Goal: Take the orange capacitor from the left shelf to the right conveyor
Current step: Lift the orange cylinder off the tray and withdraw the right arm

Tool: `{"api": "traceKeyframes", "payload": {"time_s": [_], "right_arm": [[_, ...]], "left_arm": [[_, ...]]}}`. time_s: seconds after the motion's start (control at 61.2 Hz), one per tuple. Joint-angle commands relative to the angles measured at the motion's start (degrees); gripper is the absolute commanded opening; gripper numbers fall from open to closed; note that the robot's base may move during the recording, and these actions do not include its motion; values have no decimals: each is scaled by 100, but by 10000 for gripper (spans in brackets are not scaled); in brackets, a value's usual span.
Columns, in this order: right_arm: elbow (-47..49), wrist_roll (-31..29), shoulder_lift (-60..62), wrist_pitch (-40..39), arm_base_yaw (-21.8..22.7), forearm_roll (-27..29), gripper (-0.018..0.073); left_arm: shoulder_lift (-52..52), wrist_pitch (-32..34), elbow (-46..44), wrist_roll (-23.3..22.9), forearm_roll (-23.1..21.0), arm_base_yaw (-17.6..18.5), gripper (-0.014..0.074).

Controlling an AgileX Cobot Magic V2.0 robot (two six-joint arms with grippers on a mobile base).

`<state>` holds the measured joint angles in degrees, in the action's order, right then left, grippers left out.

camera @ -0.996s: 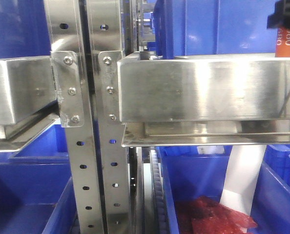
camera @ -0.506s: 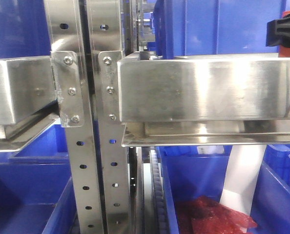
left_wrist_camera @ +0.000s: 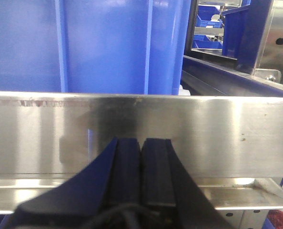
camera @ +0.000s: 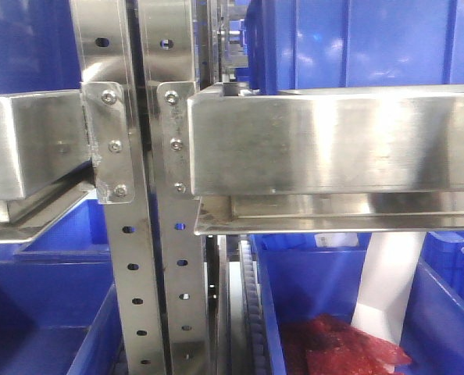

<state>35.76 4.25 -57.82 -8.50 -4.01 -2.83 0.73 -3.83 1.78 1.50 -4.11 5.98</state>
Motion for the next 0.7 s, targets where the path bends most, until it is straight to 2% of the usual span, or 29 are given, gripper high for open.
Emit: {"api": "traceKeyframes", "payload": {"time_s": [0.0, 0.457, 0.686], "right_arm": [[161, -15, 757, 359, 38, -275, 55], [-474, -15, 4091, 2725, 38, -229, 55], [-474, -15, 4914, 3086, 38, -229, 55]], "left_arm": [[68, 519, -17, -10, -13, 35, -127], [68, 519, -17, -10, -13, 35, -127], [68, 519, -17, -10, -13, 35, -127]]}}
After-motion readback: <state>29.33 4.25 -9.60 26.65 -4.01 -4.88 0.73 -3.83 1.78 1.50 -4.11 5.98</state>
